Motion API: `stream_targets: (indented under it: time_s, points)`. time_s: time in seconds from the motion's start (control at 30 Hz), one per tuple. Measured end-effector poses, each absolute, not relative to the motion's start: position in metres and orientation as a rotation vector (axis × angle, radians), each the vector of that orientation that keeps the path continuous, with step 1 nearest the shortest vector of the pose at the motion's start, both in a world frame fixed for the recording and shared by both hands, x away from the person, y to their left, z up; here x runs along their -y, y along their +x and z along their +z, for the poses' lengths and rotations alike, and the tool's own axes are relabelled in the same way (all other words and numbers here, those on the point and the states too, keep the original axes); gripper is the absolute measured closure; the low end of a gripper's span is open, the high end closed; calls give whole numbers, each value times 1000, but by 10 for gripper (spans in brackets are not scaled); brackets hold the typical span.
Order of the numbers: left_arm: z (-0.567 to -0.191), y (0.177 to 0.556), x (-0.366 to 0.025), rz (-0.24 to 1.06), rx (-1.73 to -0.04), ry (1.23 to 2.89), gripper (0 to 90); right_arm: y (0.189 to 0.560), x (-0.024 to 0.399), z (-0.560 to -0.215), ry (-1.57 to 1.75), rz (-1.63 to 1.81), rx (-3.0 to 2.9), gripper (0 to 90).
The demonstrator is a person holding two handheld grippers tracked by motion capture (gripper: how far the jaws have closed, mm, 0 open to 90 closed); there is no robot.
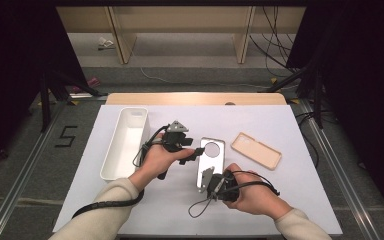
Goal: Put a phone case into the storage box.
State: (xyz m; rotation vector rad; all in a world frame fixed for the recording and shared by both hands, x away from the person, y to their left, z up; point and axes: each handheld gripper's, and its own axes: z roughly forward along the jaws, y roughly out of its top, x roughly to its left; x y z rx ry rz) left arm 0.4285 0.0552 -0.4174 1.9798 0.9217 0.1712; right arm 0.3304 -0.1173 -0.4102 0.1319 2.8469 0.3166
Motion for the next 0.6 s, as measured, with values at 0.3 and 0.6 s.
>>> stream_targets:
  time_s: [0.3,0.6]
  points:
    - [-423,436,-50,119,-976,2002,492,329,115,-409,128,330,-2844,891]
    - [-424,442,-48,100,-996,2005,530,328,114,-409,110,337,-2835,891]
